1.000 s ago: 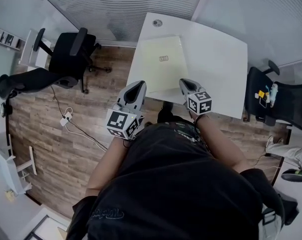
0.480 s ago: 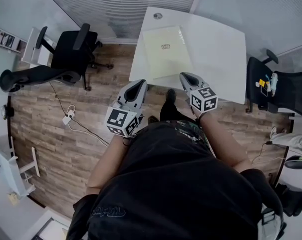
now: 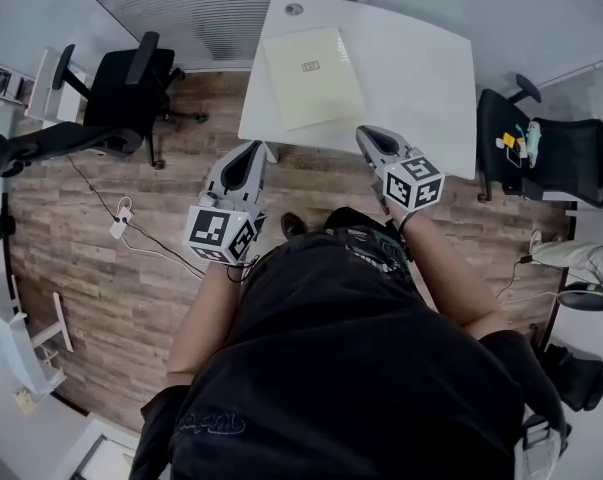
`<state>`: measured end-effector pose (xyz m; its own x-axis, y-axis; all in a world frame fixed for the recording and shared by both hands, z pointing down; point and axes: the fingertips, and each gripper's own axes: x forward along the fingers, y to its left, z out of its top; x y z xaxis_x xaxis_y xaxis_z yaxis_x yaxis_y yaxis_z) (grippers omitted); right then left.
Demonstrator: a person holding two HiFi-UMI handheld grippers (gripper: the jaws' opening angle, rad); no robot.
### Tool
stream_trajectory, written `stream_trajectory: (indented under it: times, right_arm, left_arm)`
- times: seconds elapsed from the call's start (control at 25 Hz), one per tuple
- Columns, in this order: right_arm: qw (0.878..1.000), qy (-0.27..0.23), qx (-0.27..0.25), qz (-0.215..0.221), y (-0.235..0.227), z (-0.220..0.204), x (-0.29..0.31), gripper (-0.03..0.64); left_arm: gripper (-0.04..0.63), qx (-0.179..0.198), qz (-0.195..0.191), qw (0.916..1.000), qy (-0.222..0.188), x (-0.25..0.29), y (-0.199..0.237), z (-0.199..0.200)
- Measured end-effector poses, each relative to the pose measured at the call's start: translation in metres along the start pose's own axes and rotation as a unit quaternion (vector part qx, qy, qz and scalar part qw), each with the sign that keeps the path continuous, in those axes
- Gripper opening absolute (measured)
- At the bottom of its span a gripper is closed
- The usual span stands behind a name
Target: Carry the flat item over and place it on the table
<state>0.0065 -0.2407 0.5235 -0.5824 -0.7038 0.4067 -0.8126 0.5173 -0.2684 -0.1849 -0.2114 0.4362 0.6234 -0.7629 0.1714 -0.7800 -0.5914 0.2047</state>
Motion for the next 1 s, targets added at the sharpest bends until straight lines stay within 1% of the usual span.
stream_trajectory:
  times: [0.16, 0.32, 0.72, 1.0]
  right_arm:
    - [1.000, -0.003, -0.009, 0.012, -0.007, 0.005, -0.017, 0.021]
    - [1.000, 0.000, -0.004, 0.023, -0.018, 0.000, -0.033, 0.021]
    - [0.998, 0.005, -0.005, 0.056, -0.045, -0.015, -0.088, 0.021]
    - [0.997, 0.006, -0.011, 0.079, -0.053, -0.028, -0.126, 0.021]
  left_arm:
    - [0.014, -0.004, 0.001, 1.0000, -0.005, 0.007, -0.017, 0.001]
    - [0.014, -0.005, 0.003, 1.0000, 0.000, 0.016, -0.042, -0.002]
    - [0.014, -0.008, 0.006, 0.9998, 0.017, 0.037, -0.124, -0.023]
    - [0.014, -0.012, 0.025, 0.9995, 0.015, 0.035, -0.171, -0.035]
